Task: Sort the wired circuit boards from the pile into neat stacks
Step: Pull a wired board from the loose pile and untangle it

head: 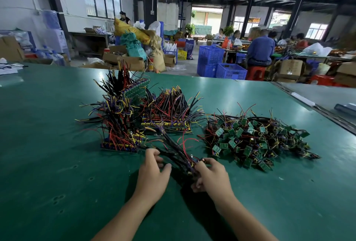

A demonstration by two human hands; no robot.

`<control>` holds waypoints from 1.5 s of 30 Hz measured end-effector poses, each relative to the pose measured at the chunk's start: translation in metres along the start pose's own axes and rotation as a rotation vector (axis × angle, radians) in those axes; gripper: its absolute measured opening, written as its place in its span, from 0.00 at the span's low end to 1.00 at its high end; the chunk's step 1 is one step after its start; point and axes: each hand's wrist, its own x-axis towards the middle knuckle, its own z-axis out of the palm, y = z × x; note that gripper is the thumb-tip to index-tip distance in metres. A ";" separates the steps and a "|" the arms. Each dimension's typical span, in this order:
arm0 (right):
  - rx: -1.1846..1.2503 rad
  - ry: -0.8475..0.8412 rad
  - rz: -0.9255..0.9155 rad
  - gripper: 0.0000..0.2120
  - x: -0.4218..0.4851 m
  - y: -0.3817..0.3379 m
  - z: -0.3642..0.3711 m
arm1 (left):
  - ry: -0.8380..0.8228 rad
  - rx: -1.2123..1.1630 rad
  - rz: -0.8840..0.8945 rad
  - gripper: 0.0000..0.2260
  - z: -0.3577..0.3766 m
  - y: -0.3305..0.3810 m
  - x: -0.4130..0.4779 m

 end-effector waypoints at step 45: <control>0.125 -0.505 -0.186 0.15 0.000 0.005 -0.027 | -0.427 -0.751 -0.410 0.11 -0.002 0.037 -0.017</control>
